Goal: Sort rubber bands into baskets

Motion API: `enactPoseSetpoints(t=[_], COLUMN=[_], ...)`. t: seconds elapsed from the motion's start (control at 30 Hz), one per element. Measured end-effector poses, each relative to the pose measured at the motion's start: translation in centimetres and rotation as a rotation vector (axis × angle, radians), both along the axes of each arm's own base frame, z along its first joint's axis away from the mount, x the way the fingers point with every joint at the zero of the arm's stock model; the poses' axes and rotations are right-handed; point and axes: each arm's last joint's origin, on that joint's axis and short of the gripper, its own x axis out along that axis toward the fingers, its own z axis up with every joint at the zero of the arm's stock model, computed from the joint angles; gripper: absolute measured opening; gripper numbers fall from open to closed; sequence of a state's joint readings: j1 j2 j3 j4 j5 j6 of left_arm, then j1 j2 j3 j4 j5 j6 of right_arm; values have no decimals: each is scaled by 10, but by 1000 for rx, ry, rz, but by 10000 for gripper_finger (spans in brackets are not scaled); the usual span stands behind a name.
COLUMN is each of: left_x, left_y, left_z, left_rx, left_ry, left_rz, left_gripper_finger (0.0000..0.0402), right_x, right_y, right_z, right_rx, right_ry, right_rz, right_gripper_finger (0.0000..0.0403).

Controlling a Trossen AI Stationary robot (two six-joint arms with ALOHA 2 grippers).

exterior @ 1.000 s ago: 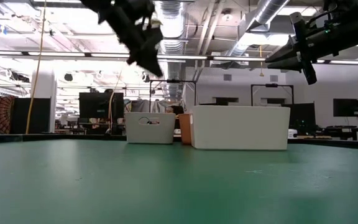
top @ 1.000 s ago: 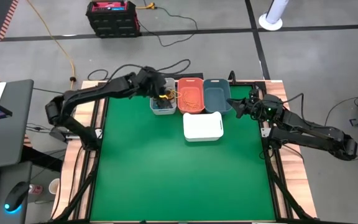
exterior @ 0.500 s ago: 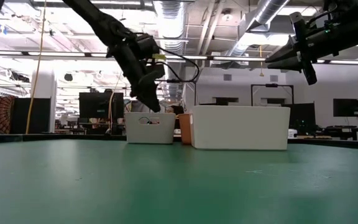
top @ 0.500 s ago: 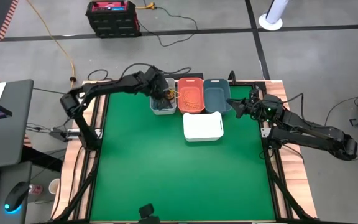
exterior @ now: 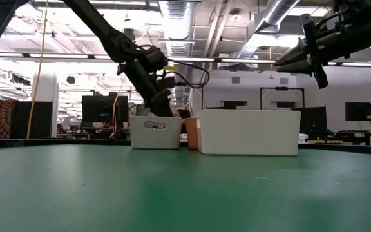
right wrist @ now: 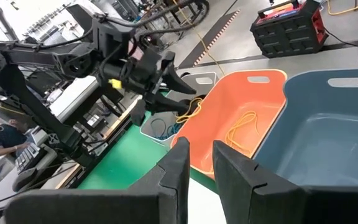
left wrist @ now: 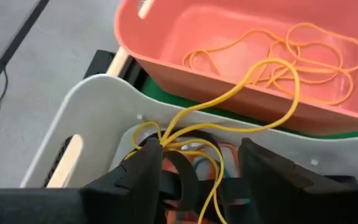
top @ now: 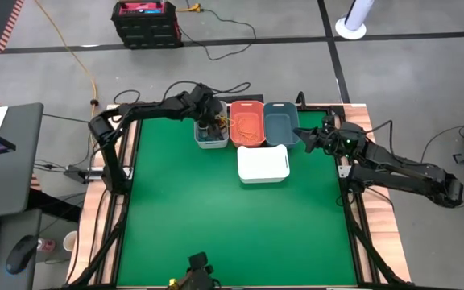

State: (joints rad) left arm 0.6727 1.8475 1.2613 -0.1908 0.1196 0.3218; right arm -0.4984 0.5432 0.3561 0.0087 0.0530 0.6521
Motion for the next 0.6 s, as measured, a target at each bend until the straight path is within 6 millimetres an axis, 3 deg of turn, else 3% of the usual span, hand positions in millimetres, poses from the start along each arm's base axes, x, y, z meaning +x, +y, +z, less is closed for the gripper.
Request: enactPoseSetpoints(t=[0.27, 0.6], left_x=[6, 5], left_y=[7, 17], left_z=[-17, -12], left_rx=[50, 143], left_ry=[27, -4], left_rz=[-5, -15], left_gripper_finger=[187, 186], right_x=[0, 0], right_y=[0, 0], right_z=[0, 0], right_rx=[4, 4], right_ry=[2, 2], right_rz=[0, -4], right_gripper_finger=[97, 97])
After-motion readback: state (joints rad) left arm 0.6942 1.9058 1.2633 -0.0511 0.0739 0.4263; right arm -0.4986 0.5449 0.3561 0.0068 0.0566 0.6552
